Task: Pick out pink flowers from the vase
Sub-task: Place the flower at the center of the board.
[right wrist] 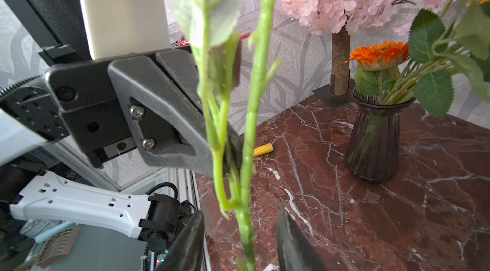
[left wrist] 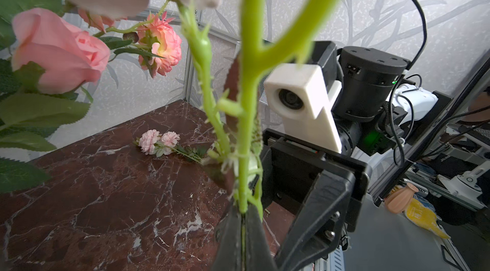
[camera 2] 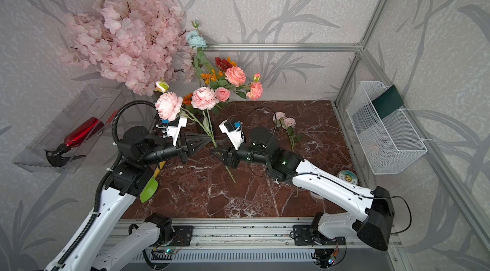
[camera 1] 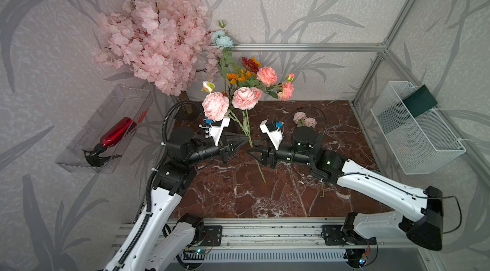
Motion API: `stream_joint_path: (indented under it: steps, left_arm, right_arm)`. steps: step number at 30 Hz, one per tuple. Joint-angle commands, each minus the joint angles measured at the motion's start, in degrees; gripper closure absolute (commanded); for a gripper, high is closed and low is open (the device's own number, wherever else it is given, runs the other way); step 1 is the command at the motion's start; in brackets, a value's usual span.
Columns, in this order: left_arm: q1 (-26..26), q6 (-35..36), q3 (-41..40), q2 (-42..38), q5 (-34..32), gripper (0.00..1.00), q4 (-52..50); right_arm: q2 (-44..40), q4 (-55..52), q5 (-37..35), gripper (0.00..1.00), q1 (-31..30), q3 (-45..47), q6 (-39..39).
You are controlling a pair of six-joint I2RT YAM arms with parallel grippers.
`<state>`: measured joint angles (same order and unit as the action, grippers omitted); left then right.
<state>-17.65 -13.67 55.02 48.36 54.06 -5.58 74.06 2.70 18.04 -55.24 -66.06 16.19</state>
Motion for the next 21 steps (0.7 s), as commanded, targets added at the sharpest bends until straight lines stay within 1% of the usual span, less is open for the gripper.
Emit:
stream_joint_path:
  steps: [1, 6, 8, 11, 13, 14, 15, 20, 21]
  left_arm:
    - [-0.80, 0.63, 0.67, -0.19, 1.07, 1.00, 0.95]
    - [-1.18, 1.62, 0.96, 0.44, 0.91, 1.00, -0.28]
    - [-1.29, 1.89, 1.16, 0.67, 0.91, 1.00, -0.39]
    - [-1.41, 2.10, 1.36, 0.90, 0.79, 1.00, -0.45]
    - [-1.42, 2.22, 1.32, 0.87, 0.60, 1.00, -0.56]
    - [-1.42, 2.32, 1.31, 0.82, 0.45, 0.96, -0.56]
    - [-1.42, 2.33, 1.23, 0.78, 0.05, 0.89, -0.58]
    - [-1.42, 4.45, -1.17, -1.95, -1.75, 0.39, -1.25]
    - [-1.47, 4.74, -2.06, -2.76, -1.97, 0.34, -1.10]
  right_arm:
    - [0.21, 0.71, -0.11, 0.64, -0.47, -2.53, -0.97]
    - [-0.49, -0.17, -0.71, 0.81, -0.46, -2.52, -1.64]
    - [-0.80, -0.61, -0.98, 0.90, -0.48, -2.42, -2.06]
    - [-1.19, -1.12, -0.99, 0.99, -0.54, -2.37, -2.80]
    - [-1.50, -1.54, -1.16, 1.00, -0.56, -2.25, -3.21]
    - [-1.71, -1.80, -1.40, 1.00, -0.57, -2.31, -3.39]
    - [-2.09, -2.11, -1.70, 1.00, -0.56, -2.18, -3.68]
    - [-5.13, -2.80, -4.53, 1.00, -0.59, -0.52, -4.78]
    - [-5.89, -3.17, -5.20, 1.00, -0.57, -0.12, -4.98]
